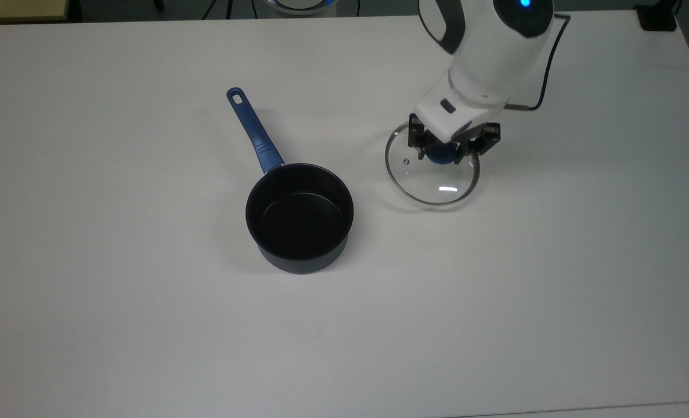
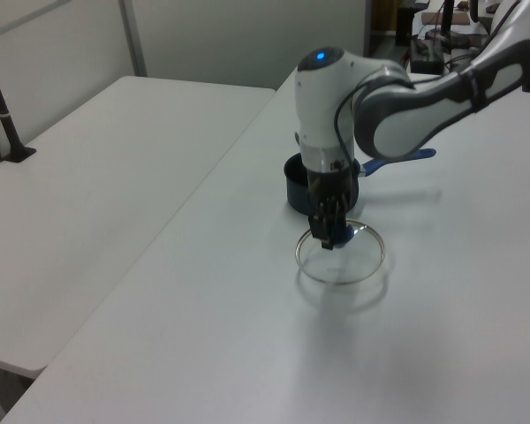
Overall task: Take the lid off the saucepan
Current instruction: 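Carry the lid away from the saucepan and lower it onto the table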
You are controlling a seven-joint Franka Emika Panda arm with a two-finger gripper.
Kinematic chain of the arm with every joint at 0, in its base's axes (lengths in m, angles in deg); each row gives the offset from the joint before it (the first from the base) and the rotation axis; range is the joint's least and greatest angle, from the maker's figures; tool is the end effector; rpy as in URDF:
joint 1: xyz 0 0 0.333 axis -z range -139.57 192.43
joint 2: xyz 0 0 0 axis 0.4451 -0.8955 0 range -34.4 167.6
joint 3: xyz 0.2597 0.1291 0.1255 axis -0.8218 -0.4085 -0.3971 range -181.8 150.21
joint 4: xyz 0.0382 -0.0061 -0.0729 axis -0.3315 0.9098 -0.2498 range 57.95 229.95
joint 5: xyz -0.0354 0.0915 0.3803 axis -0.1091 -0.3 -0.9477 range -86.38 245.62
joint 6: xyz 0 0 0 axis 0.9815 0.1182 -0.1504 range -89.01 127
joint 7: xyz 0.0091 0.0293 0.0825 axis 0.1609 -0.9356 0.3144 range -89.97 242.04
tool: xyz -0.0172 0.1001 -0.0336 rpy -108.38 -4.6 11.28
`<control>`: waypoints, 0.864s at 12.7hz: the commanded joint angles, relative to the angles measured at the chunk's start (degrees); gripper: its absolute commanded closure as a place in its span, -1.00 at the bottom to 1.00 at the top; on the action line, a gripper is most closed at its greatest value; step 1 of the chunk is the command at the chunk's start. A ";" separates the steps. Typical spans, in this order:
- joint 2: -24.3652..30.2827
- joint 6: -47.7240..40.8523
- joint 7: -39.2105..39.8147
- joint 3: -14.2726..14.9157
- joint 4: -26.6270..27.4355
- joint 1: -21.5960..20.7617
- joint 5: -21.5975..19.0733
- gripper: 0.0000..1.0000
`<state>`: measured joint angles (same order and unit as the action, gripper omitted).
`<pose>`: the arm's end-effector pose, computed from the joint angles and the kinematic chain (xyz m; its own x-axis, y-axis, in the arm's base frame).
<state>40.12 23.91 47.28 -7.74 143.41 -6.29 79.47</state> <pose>0.6092 0.2937 0.3748 0.9977 -0.0611 -0.0290 -0.0584 -0.9947 0.0845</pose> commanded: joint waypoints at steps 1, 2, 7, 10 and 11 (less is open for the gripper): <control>-1.11 2.35 -1.31 0.47 1.24 -1.11 -0.82 -0.18; -1.29 2.35 -1.31 0.12 1.24 -0.94 -0.82 -0.18; -1.73 2.35 -0.87 -1.03 2.21 -0.15 -0.30 -0.24; -1.73 2.35 0.01 -1.03 3.00 -0.06 -0.12 -0.30; -1.64 2.26 0.36 -0.94 3.00 -0.06 -0.12 -0.33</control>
<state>37.58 25.25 46.85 -8.24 144.91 -6.70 79.48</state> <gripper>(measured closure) 0.344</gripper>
